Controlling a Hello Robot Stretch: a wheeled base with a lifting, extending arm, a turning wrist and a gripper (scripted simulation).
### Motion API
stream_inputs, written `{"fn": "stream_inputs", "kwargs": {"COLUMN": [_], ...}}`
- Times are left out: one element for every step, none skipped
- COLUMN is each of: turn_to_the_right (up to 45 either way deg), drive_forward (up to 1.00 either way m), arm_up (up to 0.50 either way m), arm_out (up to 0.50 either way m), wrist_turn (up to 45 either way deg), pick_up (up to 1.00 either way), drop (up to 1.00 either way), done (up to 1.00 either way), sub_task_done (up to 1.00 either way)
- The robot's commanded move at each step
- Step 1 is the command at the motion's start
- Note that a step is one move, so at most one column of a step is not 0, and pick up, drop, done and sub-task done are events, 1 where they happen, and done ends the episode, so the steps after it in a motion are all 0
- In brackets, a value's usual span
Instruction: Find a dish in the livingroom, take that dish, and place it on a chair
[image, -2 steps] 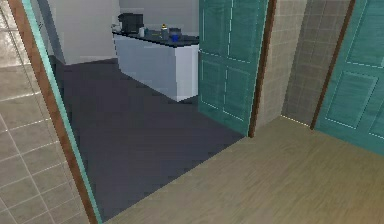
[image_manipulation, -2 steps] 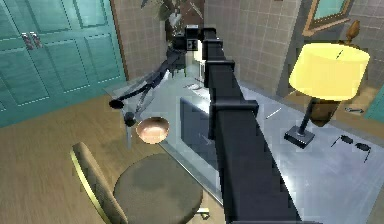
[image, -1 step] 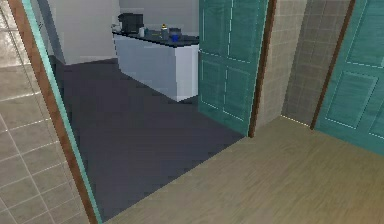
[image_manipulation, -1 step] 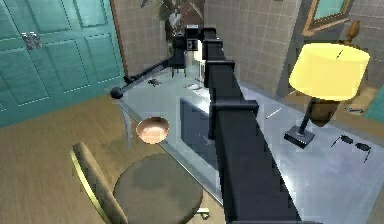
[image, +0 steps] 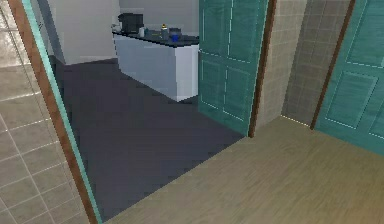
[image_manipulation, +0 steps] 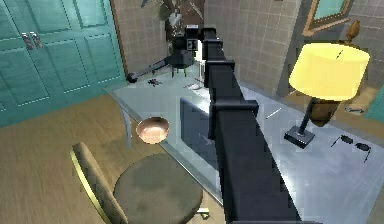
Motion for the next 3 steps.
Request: {"fn": "stream_inputs", "kwargs": {"turn_to_the_right": [0.0, 0.0, 0.0], "drive_forward": [0.0, 0.0, 0.0], "arm_up": [-0.02, -0.32, 0.1], "arm_out": [0.0, 0.0, 0.0], "wrist_turn": [0.0, 0.0, 0.0], "pick_up": [0.0, 0.0, 0.0], "drop": [0.0, 0.0, 0.0], "done": [0.0, 0.0, 0.0], "sub_task_done": [0.0, 0.0, 0.0]}}
